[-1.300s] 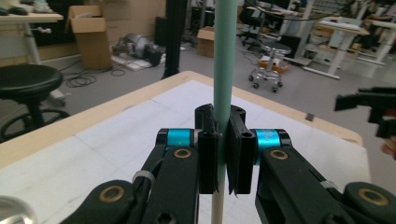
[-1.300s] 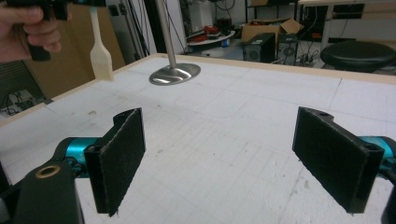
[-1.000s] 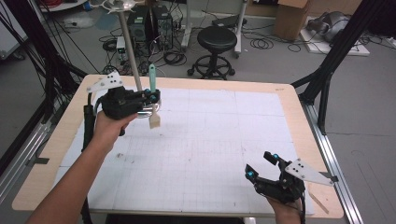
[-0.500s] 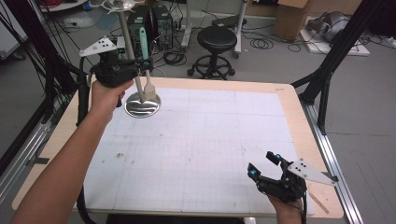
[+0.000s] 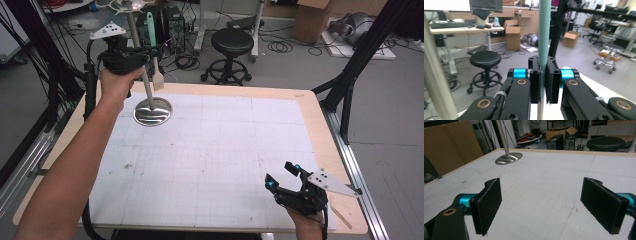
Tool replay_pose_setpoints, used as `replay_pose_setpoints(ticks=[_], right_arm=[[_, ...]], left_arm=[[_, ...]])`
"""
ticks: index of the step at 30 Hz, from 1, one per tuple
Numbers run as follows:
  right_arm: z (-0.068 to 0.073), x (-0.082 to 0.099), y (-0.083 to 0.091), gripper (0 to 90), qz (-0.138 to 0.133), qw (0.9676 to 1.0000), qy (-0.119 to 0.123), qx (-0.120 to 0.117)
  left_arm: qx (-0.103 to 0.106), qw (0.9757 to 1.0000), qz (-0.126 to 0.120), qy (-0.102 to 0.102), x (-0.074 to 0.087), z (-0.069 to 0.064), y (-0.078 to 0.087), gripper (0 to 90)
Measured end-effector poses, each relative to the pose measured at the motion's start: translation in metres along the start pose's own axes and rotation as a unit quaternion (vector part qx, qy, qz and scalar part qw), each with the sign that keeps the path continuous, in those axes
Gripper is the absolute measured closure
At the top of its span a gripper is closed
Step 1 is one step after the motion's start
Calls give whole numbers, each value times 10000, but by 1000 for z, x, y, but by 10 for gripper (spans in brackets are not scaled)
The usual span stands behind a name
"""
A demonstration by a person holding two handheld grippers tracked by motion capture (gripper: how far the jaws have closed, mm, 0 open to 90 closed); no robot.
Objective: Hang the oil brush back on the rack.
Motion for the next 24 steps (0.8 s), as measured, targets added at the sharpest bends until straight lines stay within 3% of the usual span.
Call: replay_pose_setpoints(ticks=[6,24], right_arm=[[0,0,-2,156,16,10000,-2,-24],[1,2,-6,156,66,9999,-8,-121]], left_arm=[[-177,9998,-54,87,-1,11,-2,841],[-477,9987,-50,146,1,23,-9,840]])
Point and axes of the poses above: each handheld gripper's, and its own axes: y roughly backward along the jaws, x roughly out of its underside, z roughly to its left, the point moved 8 cm from there along -y, roughly forward along the jaws, and after that the axes turned 1 degree about -z, right-handed, at the moved point
